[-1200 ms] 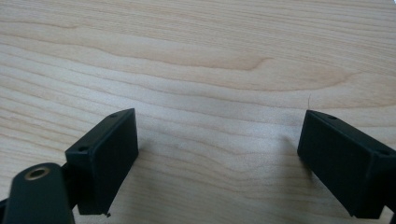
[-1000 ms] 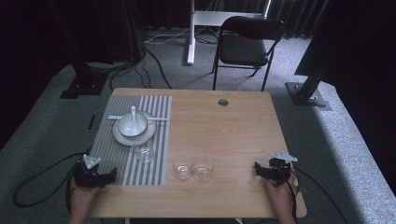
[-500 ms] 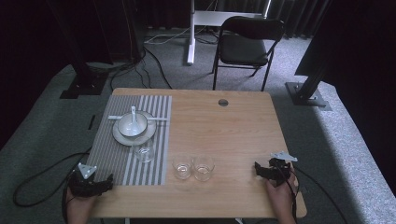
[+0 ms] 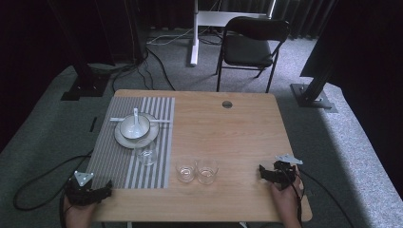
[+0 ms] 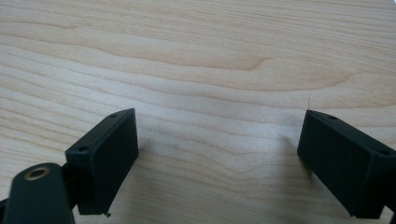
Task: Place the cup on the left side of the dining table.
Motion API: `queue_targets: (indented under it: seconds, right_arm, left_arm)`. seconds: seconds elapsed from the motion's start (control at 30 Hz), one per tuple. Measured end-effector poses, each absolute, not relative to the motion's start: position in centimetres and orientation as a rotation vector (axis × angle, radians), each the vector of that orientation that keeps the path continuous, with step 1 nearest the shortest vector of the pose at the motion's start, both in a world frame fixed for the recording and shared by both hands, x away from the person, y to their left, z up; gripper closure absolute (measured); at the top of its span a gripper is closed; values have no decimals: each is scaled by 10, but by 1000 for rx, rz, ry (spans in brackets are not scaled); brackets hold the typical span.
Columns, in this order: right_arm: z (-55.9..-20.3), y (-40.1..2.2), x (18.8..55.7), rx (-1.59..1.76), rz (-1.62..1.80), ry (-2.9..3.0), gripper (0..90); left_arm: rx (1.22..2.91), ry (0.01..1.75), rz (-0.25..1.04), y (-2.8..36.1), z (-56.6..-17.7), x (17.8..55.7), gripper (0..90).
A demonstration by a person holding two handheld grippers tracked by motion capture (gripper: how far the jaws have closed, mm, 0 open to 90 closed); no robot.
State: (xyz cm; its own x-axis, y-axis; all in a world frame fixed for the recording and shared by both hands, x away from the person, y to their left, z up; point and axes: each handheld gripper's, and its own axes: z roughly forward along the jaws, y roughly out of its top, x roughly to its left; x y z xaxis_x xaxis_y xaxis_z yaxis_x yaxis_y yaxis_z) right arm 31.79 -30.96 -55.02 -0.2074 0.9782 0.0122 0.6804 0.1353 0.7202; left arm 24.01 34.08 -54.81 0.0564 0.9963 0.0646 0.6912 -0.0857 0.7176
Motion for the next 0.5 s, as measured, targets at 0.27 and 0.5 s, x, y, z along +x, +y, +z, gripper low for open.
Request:
queue_targets:
  seconds: [0.27,0.5]
  right_arm:
    - [-550,-310,318,1589,841,1951,118]
    - [-550,-310,318,1589,841,1951,118]
  left_arm:
    - [1815,1701,747,343,-549,241,5]
    - [1807,1704,734,344,-549,241,5]
